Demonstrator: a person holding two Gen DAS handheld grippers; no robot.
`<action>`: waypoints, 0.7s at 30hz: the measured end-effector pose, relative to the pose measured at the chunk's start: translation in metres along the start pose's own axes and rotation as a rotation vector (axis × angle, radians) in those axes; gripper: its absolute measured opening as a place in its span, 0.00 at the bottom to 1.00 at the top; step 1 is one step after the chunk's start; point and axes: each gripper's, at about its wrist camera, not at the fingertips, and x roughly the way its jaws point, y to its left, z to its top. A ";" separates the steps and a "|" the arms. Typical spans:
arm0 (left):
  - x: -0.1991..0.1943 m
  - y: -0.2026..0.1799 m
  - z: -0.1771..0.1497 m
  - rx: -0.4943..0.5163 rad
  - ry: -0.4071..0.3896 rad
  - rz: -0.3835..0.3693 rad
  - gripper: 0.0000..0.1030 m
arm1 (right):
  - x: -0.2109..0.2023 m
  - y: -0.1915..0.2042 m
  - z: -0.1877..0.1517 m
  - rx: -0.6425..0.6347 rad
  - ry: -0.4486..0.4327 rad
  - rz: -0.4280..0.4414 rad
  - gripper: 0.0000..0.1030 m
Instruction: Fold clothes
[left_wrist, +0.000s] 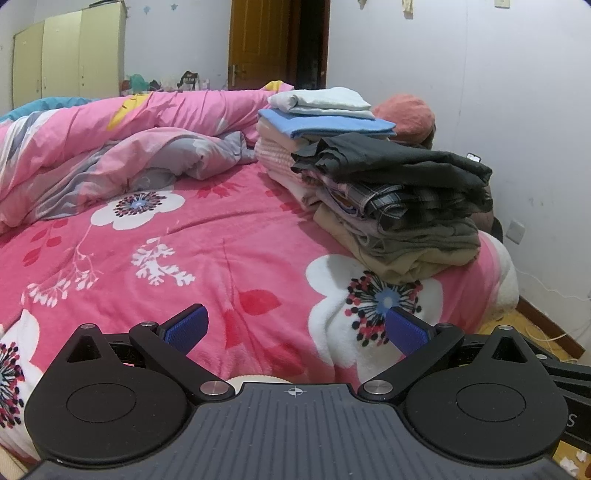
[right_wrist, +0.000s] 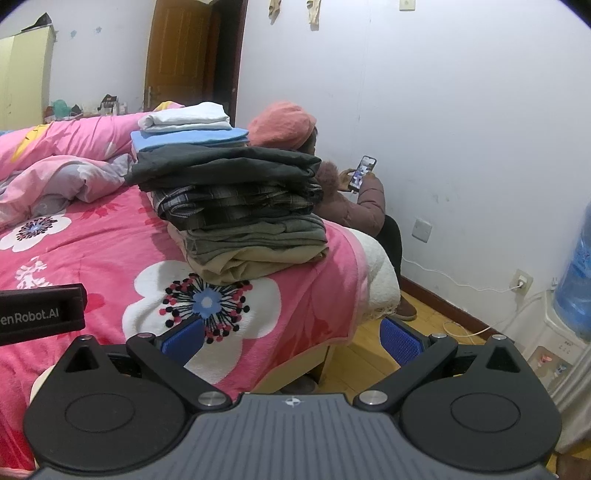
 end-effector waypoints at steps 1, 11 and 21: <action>0.000 0.000 0.000 0.000 0.000 0.000 1.00 | 0.000 0.000 0.000 0.000 0.000 0.000 1.00; -0.001 0.000 0.000 0.009 -0.001 -0.001 1.00 | 0.000 0.000 0.000 -0.002 -0.001 -0.002 1.00; -0.001 0.000 0.002 0.010 -0.008 0.006 1.00 | -0.002 -0.001 0.001 0.000 -0.007 -0.008 1.00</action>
